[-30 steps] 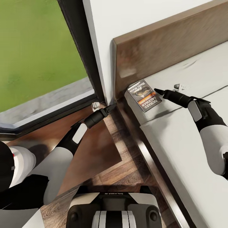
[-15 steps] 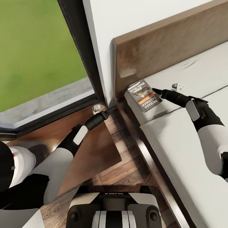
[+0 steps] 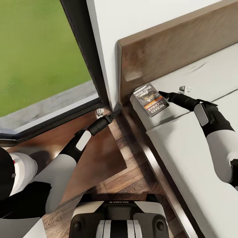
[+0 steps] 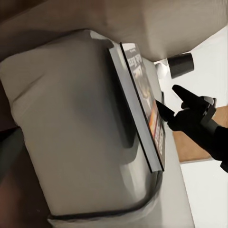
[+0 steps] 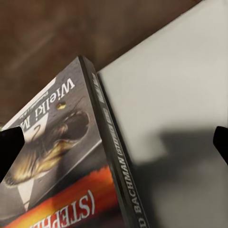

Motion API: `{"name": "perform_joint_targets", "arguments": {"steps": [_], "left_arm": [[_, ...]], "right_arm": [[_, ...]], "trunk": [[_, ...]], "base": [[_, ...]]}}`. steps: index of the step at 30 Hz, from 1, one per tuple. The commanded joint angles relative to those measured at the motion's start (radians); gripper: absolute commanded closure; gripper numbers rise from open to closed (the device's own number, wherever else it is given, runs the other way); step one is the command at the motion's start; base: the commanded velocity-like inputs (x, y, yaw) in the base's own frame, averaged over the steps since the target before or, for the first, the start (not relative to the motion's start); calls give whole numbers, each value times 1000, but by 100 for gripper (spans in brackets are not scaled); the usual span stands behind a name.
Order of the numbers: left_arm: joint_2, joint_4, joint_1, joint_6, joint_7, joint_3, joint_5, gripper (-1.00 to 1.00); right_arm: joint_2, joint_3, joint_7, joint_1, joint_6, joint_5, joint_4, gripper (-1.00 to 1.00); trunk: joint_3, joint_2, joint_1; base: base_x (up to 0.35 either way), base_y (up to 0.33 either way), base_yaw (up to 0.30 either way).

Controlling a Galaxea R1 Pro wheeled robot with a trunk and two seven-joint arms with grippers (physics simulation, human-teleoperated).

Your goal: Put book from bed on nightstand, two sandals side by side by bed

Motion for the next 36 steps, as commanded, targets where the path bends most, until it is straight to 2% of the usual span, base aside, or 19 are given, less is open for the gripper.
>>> {"name": "perform_joint_targets", "arguments": {"steps": [1,6,12,26,36], "left_arm": [[0,0,0,10,-1,-2,15,-100],[1,1,0,10,3,-2,38,-100],[1,2,0,10,-1,-2,42,-100],[2,0,0,9,-6,-2,42,-100],[3,0,0,9,-28,-1,43,-100]], "right_arm": [[-1,0,1,0,8,-8,-1,-100],[0,0,1,0,8,-8,-6,-100],[-1,0,1,0,7,-8,-8,-100],[-1,0,1,0,7,-8,-8,-100],[0,0,3,0,7,-8,-26,-100]], "trunk": [[0,0,0],[0,0,0],[0,0,0],[0,0,0],[0,0,0]], "base": [[0,0,0],[0,-44,0],[0,-148,0],[0,-9,-1],[0,0,-198]]}}
